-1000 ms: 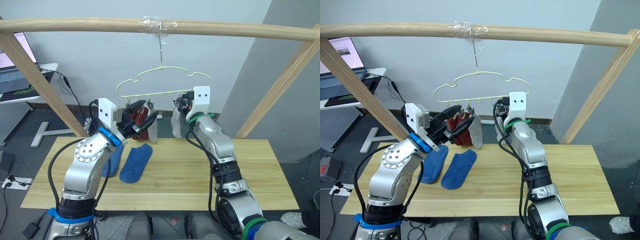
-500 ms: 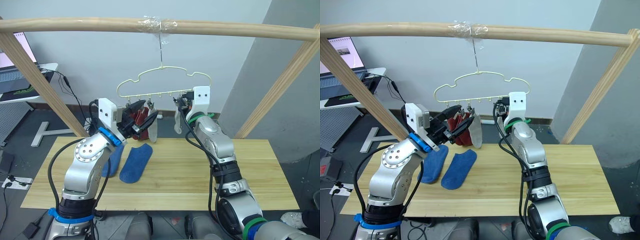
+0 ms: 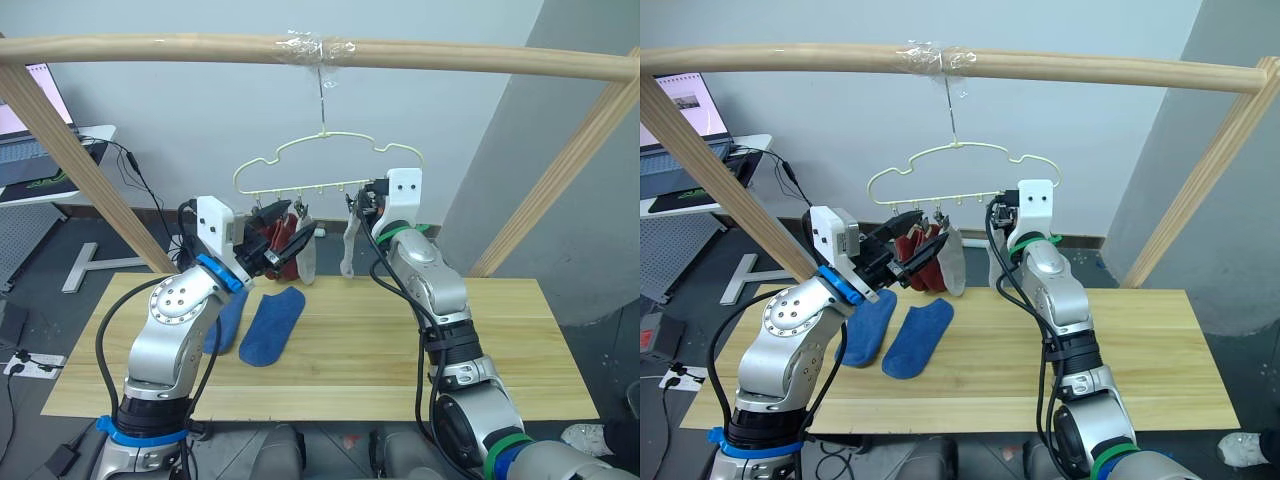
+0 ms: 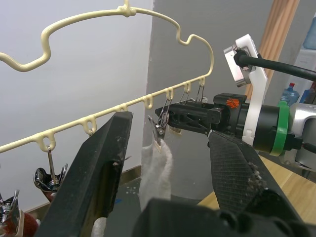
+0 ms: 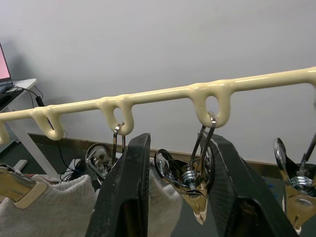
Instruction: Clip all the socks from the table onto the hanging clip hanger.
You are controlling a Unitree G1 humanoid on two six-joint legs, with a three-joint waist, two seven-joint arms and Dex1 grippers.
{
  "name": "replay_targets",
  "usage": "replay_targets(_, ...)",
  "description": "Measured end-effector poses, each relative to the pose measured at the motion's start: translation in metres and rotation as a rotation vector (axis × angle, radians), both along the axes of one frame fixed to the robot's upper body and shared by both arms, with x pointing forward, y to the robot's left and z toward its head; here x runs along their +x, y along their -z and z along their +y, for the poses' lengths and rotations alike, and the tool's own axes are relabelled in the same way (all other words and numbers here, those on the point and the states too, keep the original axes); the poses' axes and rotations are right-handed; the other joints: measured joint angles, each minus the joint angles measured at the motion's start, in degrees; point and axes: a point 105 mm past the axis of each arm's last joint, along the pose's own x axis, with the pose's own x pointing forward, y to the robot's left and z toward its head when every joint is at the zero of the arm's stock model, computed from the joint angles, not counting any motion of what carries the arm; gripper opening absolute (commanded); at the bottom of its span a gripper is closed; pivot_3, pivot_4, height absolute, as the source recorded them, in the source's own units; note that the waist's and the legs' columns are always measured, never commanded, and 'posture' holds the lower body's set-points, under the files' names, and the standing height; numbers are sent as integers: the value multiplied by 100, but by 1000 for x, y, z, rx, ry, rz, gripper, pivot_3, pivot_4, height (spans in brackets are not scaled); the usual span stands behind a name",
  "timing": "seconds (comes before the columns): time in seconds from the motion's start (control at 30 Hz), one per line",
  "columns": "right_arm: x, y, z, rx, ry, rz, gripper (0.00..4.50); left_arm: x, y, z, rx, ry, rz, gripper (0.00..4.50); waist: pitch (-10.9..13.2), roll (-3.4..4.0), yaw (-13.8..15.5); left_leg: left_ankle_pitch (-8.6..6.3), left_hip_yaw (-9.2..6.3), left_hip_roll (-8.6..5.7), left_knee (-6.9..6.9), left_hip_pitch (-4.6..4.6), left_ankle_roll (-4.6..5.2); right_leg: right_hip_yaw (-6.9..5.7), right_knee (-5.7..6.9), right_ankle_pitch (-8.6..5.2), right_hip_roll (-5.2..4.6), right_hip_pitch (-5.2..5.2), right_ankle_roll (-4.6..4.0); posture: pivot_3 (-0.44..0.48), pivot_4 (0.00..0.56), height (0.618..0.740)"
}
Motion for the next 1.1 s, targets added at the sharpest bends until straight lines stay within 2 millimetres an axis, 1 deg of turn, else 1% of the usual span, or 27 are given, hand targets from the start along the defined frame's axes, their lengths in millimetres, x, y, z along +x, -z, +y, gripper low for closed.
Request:
replay_targets(0.07,0,0,0,0,0,0,1563,0,0,0,0,0,0,2826,0,0,0,0,0,0,0,0,0,0,0,0,0,0,0,1,150,740)
replay_targets(0.1,0,0,0,1,0,0,1401,0,0,0,0,1,0,2826,0,0,0,0,0,0,0,0,0,0,0,0,0,0,0,1,150,740)
replay_targets(0.3,0,0,-2,9,4,2,78,0,0,0,-1,1,0,2826,1,0,2,0,0,0,0,0,0,0,0,0,0,0,0,3,154,740)
replay_targets(0.47,2,1,-10,-24,-10,2,22,-1,2,0,2,-2,5,2826,20,-1,2,0,0,0,0,0,0,0,-1,0,0,0,0,-2,161,740)
replay_targets(0.57,1,1,-16,-78,-58,13,22,-4,14,6,49,-19,40,2826,41,-1,3,0,-1,0,0,0,0,0,-2,0,0,0,0,-6,171,740)
replay_targets(0.67,2,-6,-20,-121,-120,30,22,-5,39,16,137,-49,115,2826,87,3,2,0,-1,1,0,1,0,0,-1,0,0,0,0,-11,181,740)
replay_targets(0.83,-4,-13,-23,-159,-232,78,22,-8,110,41,276,-136,339,2826,163,12,5,0,-1,2,0,-1,1,-1,-5,-1,-1,-1,0,-18,200,740)
replay_targets(0.87,-6,-13,-25,-164,-257,94,22,-8,128,47,315,-162,387,2826,173,13,6,-1,-1,2,0,-2,1,-2,-7,-1,-2,-2,-1,-20,202,740)
replay_targets(0.93,-9,-16,-25,-176,-286,107,22,-10,154,55,371,-195,454,2826,195,13,9,-1,-3,2,-1,-5,2,-4,-9,-1,-2,-4,-1,-25,207,740)
replay_targets(1.03,-14,-19,-22,-173,-318,133,22,-10,181,59,399,-225,499,2826,236,6,11,-1,-4,3,0,-8,2,-5,-10,-1,-5,-5,-1,-31,210,740)
replay_targets(1.1,-15,-19,-22,-176,-325,142,0,-8,188,57,398,-229,497,3188,250,2,13,-1,-7,3,1,-12,2,-8,-10,0,-7,-6,-1,-39,214,740)
